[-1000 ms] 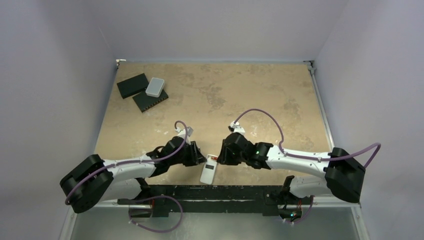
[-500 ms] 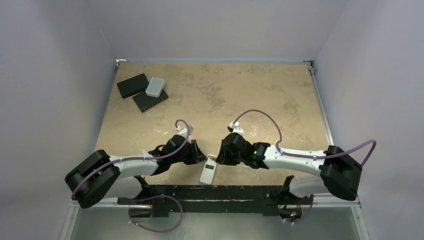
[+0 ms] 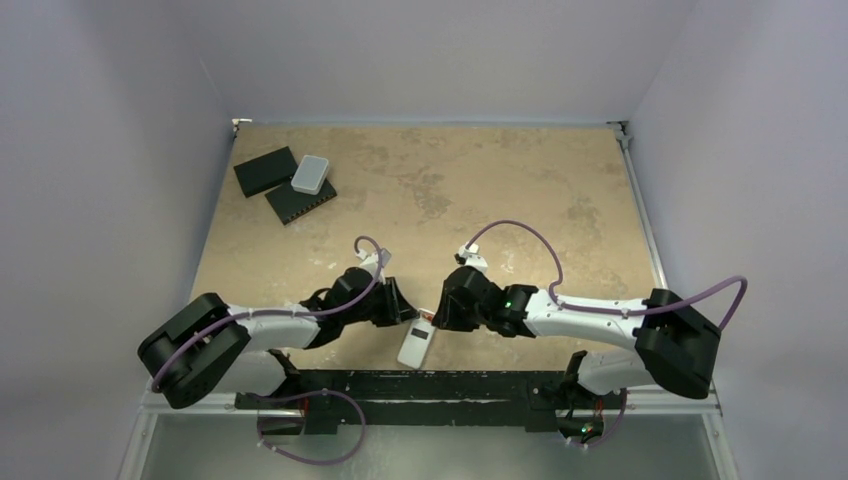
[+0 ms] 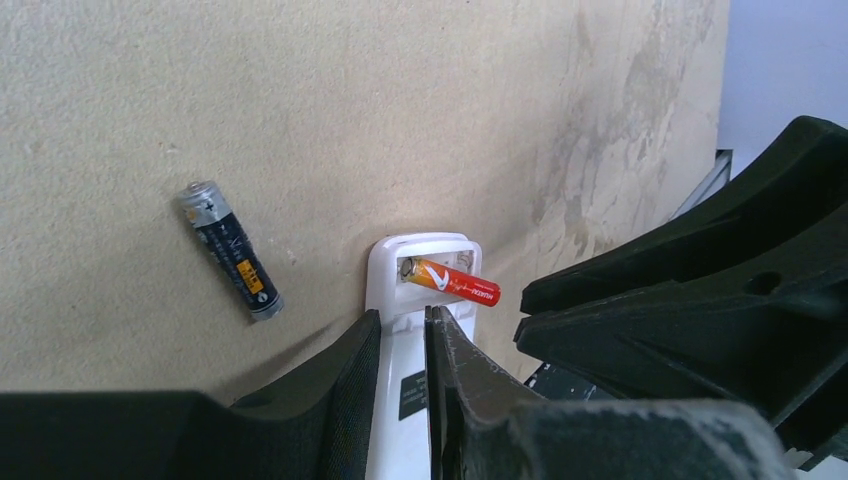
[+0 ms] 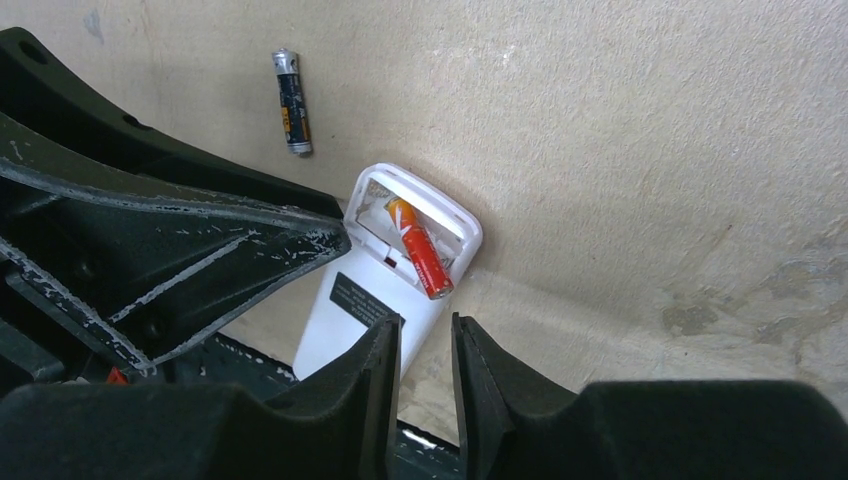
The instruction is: Load the batteries into the remote control
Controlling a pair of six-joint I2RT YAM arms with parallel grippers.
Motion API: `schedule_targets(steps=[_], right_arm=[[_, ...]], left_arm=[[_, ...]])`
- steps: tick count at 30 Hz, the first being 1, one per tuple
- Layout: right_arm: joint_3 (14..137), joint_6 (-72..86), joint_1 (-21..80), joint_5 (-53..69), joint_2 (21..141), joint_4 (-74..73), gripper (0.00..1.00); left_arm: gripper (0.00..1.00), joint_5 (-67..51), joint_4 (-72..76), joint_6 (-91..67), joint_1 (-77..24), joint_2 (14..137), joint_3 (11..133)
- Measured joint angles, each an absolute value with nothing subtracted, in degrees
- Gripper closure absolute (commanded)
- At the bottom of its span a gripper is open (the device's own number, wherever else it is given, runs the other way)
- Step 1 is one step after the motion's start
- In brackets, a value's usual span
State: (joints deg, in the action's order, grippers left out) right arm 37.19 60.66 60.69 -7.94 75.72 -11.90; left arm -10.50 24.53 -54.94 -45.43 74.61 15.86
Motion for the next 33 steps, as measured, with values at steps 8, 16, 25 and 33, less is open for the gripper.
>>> schedule_targets(steps=[8, 16, 25, 33], right_arm=[[37.19, 61.19, 60.69, -8.03, 75.88, -11.92, 0.71], [37.28, 62.04, 60.69, -8.19, 77.49, -12.05, 0.72], [37.28, 63.02, 60.66, -8.19, 77.62, -12.16, 0.74], [37.5, 63.51, 60.69, -8.21, 77.65, -12.29, 0.77]], left_arm=[[0.79, -12.01, 27.51, -54.96, -45.01, 76.18, 15.86], [0.8, -12.38, 28.27, -54.96, -44.99, 76.58, 15.86], [0.8, -12.91, 29.15, -54.96, -44.66, 77.17, 15.86], [0.8, -13.26, 29.17, -54.96, -44.62, 77.25, 15.86]])
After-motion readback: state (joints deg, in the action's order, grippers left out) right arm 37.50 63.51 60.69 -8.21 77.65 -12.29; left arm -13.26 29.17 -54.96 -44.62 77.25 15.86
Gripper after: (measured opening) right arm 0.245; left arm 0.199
